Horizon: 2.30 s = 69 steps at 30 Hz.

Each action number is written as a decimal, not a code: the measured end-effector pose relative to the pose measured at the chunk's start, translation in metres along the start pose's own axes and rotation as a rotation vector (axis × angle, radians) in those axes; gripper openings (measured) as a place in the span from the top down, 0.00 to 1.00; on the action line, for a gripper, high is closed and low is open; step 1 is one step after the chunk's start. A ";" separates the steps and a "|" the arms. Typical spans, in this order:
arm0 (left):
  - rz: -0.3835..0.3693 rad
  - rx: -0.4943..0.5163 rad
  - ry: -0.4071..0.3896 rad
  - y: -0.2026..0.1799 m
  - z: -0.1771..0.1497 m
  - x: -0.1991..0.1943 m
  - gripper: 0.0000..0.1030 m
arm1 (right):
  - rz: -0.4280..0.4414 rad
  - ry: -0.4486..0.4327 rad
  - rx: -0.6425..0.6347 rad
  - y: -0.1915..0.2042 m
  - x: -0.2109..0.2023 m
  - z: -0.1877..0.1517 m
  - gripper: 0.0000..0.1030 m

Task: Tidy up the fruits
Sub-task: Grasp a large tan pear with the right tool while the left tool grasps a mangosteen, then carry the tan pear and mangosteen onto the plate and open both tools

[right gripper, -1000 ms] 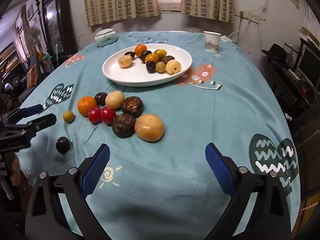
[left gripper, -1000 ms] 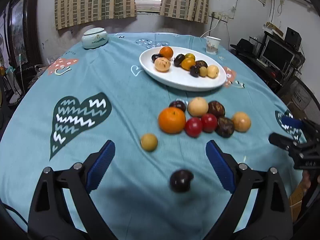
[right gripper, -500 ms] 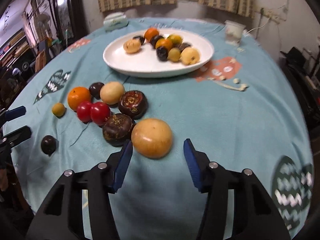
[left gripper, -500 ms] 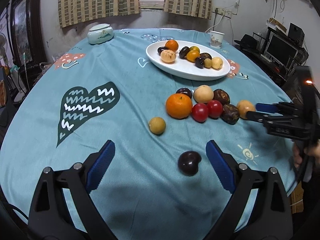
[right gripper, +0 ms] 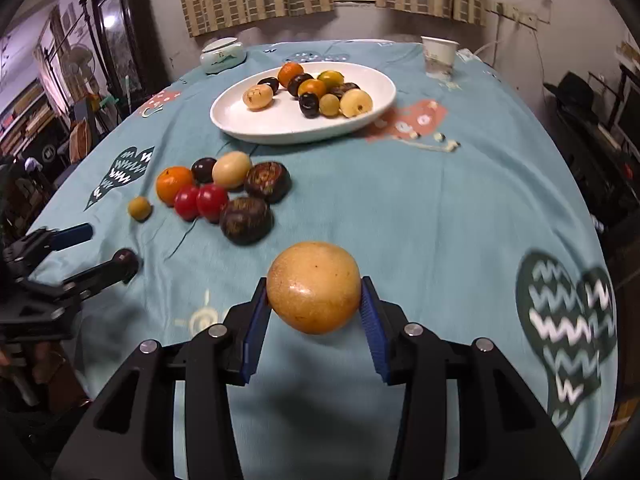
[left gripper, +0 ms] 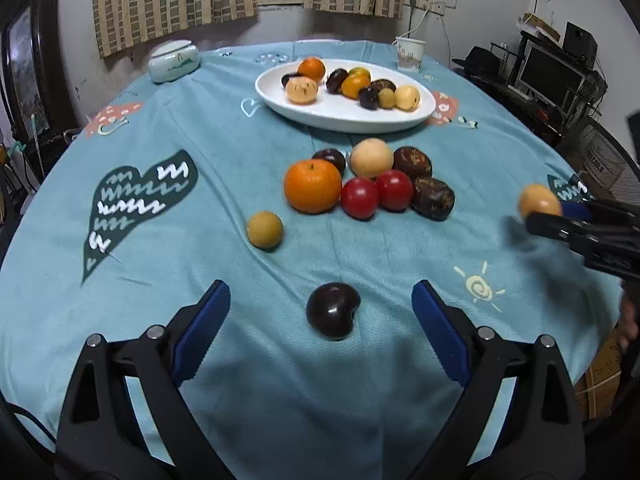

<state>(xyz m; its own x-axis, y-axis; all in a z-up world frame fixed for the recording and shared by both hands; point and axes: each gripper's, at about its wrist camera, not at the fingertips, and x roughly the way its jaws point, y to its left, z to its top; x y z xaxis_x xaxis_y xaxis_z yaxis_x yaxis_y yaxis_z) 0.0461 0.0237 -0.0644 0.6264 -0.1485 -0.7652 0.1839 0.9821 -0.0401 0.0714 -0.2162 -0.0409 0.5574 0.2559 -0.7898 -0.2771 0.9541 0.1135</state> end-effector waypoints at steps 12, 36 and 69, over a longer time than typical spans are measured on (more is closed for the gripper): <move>-0.101 -0.061 0.050 0.006 -0.005 0.015 0.71 | 0.041 -0.036 0.019 0.007 -0.020 -0.007 0.57; -0.109 -0.010 -0.051 0.010 0.064 -0.004 0.71 | 0.103 -0.008 -0.019 0.017 0.006 0.038 0.57; -0.024 -0.080 0.044 0.052 0.235 0.125 0.37 | 0.032 -0.022 -0.220 0.054 0.126 0.188 0.36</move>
<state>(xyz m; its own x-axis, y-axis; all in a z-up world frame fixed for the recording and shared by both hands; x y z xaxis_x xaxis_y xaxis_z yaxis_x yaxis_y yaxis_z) 0.3119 0.0292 -0.0112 0.5882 -0.1687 -0.7909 0.1361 0.9847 -0.1088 0.2740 -0.1037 -0.0208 0.5614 0.2912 -0.7746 -0.4578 0.8891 0.0024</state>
